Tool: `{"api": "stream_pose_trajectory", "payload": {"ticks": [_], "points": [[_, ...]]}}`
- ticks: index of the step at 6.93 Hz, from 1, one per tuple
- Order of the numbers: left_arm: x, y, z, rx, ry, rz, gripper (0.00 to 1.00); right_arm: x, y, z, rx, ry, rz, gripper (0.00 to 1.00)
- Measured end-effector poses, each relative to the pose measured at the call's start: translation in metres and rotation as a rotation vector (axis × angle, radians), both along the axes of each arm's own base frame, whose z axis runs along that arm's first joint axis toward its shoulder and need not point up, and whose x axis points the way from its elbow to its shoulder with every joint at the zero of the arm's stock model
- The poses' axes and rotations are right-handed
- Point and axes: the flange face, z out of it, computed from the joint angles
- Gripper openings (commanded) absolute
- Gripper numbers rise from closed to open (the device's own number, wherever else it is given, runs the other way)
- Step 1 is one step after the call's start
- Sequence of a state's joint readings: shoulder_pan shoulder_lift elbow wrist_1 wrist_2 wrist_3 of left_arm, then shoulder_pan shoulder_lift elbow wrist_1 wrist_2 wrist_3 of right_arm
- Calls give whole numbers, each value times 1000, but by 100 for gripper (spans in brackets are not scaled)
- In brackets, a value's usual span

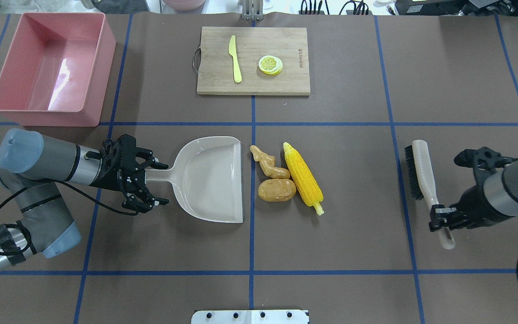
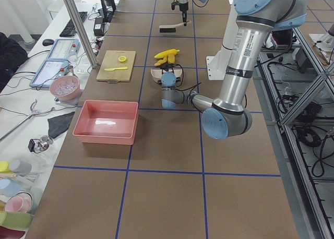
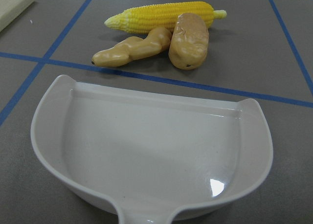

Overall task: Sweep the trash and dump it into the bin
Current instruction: 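Grasp the white brush with the right gripper and lift it, then sweep the corn, potato and ginger into the dustpan with the right gripper's brush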

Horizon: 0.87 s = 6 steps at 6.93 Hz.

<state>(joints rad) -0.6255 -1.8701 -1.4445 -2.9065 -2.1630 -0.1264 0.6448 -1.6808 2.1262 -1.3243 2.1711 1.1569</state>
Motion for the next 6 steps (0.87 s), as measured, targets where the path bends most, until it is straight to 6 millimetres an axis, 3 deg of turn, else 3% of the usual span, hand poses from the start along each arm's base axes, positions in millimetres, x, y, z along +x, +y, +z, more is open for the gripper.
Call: {"api": "stream_pose_trajectory", "payload": {"ticks": [2, 3, 6], "points": [[4, -1, 1, -10, -14, -2, 98, -66, -4, -66, 15, 41, -28, 0], [6, -2, 1, -16, -22, -8, 98, -88, 5, -84, 38, 52, -43, 0], [12, -6, -5, -26, -38, -15, 98, -132, 33, -109, 65, 58, -75, 0]]}}
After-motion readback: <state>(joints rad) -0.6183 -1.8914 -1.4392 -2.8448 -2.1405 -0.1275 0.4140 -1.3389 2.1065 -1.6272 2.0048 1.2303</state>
